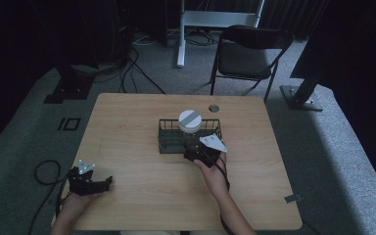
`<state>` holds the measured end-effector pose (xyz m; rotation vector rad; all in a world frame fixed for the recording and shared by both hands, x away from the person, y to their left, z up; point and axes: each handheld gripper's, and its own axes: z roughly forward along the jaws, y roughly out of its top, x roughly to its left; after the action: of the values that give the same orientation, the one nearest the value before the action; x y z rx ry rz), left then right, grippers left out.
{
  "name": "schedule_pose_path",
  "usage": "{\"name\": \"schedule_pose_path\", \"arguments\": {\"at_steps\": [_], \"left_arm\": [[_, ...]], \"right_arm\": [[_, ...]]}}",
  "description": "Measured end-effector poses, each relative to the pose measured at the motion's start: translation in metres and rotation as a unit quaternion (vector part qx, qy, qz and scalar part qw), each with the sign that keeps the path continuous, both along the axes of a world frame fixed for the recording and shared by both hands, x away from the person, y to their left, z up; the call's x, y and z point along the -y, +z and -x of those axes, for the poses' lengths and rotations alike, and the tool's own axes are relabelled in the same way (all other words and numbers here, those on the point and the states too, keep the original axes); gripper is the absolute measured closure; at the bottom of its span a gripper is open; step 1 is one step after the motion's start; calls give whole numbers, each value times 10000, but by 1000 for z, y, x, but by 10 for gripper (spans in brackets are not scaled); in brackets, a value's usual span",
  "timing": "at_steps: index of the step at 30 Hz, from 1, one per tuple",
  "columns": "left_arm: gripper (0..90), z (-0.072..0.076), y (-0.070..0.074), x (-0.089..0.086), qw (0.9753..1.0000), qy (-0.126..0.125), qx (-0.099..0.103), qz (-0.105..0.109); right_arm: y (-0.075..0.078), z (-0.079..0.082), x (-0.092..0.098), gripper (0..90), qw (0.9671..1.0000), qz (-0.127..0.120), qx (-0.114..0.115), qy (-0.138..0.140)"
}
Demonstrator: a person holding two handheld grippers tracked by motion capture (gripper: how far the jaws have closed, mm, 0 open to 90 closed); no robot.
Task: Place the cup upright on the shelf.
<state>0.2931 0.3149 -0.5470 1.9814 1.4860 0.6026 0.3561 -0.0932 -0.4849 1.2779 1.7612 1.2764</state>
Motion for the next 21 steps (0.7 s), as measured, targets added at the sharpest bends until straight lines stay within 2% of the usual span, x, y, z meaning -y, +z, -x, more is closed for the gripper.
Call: {"name": "schedule_pose_path", "arguments": {"at_steps": [6, 10, 16, 21], "left_arm": [[13, 0, 0, 0, 10000, 2, 2, 1], [13, 0, 0, 0, 10000, -1, 1, -1], [13, 0, 0, 0, 10000, -8, -5, -12], [13, 0, 0, 0, 10000, -7, 1, -9]], "right_arm": [[-3, 4, 7, 111, 10000, 20, -19, -4], [-10, 10, 16, 111, 9999, 110, -50, -18], [-22, 15, 27, 111, 9998, 82, -202, -30], [-34, 18, 37, 111, 9994, 173, -294, -113]]}}
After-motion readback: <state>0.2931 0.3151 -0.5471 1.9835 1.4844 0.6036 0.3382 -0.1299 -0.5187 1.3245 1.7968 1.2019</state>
